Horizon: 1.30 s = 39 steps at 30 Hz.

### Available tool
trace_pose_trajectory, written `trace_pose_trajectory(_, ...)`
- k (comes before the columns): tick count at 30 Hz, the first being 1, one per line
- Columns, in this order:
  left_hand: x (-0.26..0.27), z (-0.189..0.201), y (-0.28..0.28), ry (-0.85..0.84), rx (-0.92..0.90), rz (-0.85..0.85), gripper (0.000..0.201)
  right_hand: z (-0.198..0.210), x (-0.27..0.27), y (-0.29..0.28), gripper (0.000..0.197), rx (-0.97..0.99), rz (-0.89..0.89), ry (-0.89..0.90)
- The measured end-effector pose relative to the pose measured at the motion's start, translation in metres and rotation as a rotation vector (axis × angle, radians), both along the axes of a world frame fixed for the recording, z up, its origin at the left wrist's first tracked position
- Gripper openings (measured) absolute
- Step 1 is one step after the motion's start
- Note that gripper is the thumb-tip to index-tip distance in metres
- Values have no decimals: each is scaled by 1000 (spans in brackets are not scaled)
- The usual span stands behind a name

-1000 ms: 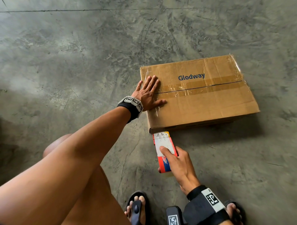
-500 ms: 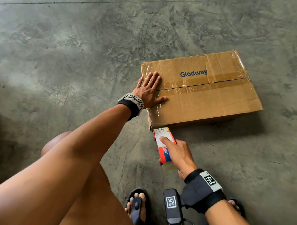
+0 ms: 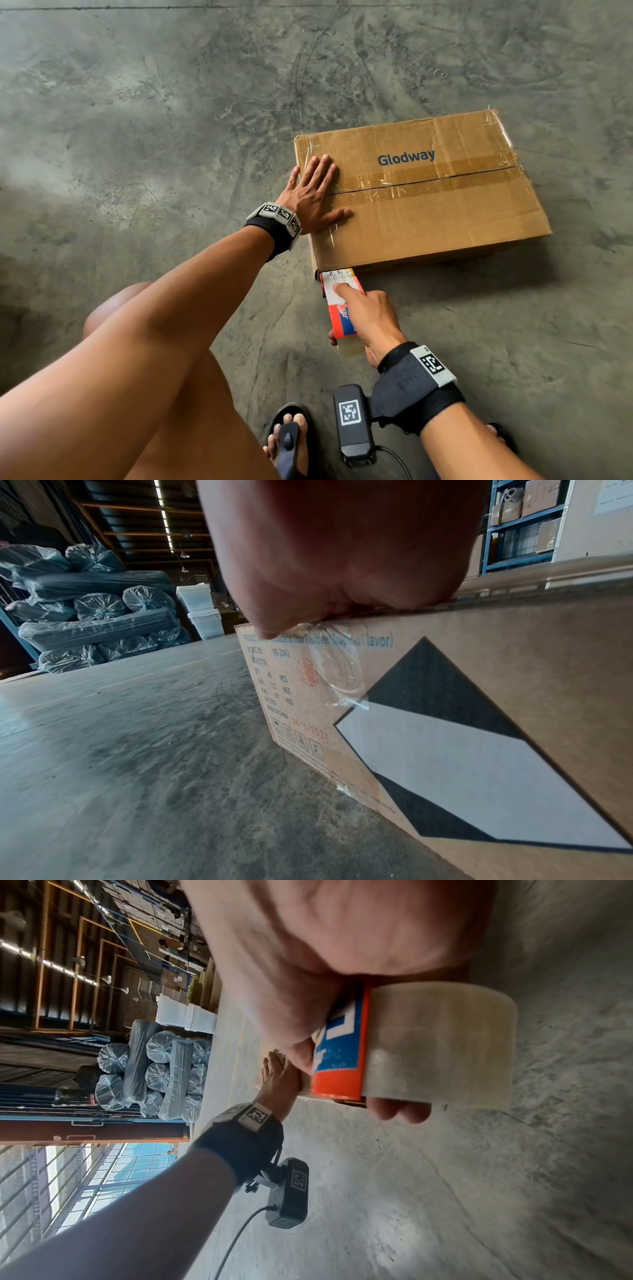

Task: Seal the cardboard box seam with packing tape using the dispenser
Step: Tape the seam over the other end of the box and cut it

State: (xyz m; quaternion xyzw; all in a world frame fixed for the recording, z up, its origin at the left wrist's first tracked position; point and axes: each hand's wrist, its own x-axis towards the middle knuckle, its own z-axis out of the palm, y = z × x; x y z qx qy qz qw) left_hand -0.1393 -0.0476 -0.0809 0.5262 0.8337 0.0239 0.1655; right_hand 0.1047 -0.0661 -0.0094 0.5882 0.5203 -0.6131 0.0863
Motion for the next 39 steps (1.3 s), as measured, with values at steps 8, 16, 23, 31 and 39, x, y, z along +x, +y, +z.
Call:
trace_pose_trajectory(8,1,3,0,4,-16,-1,106,10,-5,1,33,-2,5,-11)
trace_pose_trajectory(16,1,4,0,-4,-25,9,106,-4,-10,7,35,-13,64,-28)
trace_pose_trajectory(23,7,6,1,33,-27,46,105,2,-5,13,23,-63,76,-14)
trace_pose_trajectory(31,64,-2,-7,-18,63,133,98,-21,23,-1,51,76,136,19)
trace_pose_trajectory(39,66,-4,-8,38,52,134,104,-23,47,-7,64,102,175,26)
